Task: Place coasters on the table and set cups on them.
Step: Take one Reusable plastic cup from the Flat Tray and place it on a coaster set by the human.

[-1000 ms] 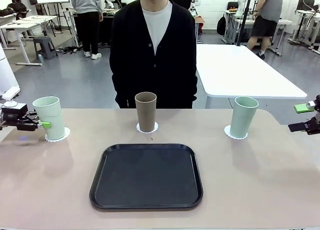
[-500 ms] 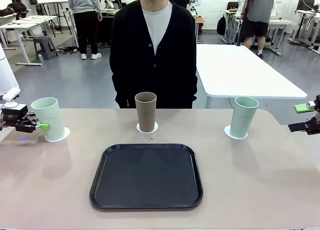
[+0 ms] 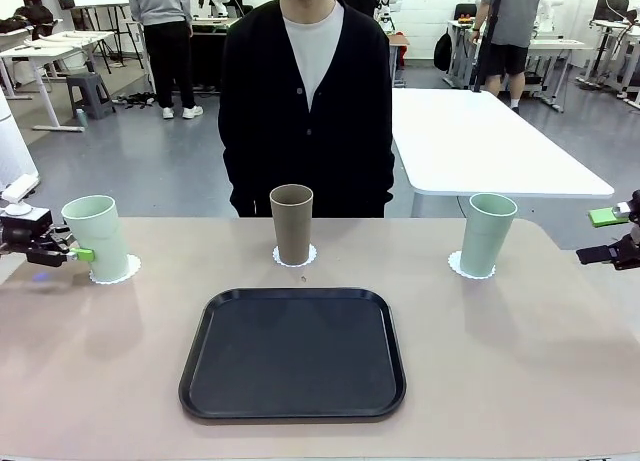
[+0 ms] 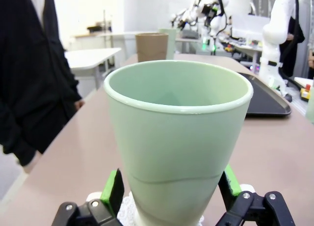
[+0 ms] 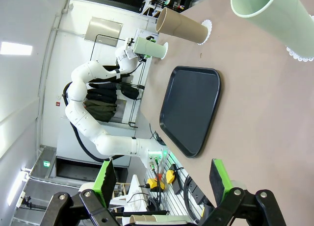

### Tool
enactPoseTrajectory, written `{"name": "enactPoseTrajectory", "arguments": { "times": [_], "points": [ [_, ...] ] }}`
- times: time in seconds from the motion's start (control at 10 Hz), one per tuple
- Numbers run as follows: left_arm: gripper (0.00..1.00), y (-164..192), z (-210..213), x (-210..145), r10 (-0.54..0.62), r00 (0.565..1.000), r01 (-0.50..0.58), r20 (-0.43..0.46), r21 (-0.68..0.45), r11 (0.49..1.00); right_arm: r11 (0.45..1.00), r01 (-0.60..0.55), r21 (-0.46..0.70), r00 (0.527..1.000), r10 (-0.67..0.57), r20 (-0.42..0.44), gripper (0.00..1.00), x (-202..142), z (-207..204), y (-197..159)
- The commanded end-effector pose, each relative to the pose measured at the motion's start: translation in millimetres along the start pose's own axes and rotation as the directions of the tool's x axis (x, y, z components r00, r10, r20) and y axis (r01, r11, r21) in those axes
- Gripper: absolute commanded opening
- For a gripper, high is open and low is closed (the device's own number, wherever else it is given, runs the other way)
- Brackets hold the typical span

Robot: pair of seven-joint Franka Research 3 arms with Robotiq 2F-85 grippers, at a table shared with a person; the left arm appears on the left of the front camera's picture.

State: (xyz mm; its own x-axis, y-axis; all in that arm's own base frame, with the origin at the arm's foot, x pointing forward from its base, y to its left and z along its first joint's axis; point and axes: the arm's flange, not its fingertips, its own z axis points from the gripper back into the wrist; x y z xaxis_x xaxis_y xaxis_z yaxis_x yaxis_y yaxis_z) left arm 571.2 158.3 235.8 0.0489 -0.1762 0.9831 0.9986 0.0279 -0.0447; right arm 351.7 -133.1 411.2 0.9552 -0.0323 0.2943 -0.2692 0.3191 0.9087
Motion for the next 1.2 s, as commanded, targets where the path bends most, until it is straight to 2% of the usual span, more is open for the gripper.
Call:
{"name": "enactPoseTrajectory", "arguments": {
  "times": [0.0, 0.5, 0.8, 1.0, 1.1],
  "points": [
    [1.00, -1.3, 3.3, -0.3, -0.030, 0.999, 0.030, -0.030, -0.016, 0.999, 1.000, -0.015, 0.020, 1.000, 0.015, 0.012, 1.00, 0.7, -1.5, 0.1],
    [1.00, -2.0, 15.7, -1.2, -0.034, 0.992, 0.032, -0.120, -0.016, 0.999, 1.000, -0.015, 0.020, 1.000, 0.015, 0.012, 1.00, 0.7, -1.5, 0.1],
    [1.00, -5.3, 40.7, 11.2, -0.049, 0.969, 0.057, -0.243, 0.028, 0.998, 1.000, -0.015, 0.020, 1.000, 0.015, 0.012, 1.00, 0.7, -1.5, 0.1],
    [1.00, -19.6, 66.6, 43.7, -0.034, 0.910, 0.078, -0.414, 0.089, 0.993, 1.000, -0.015, 0.020, 1.000, 0.015, 0.012, 1.00, 0.7, -1.5, 0.1],
    [1.00, -37.1, 79.0, 79.7, -0.029, 0.863, 0.121, -0.504, 0.150, 0.981, 1.000, -0.015, 0.020, 1.000, 0.015, 0.012, 1.00, 0.7, -1.5, 0.1]
  ]
}}
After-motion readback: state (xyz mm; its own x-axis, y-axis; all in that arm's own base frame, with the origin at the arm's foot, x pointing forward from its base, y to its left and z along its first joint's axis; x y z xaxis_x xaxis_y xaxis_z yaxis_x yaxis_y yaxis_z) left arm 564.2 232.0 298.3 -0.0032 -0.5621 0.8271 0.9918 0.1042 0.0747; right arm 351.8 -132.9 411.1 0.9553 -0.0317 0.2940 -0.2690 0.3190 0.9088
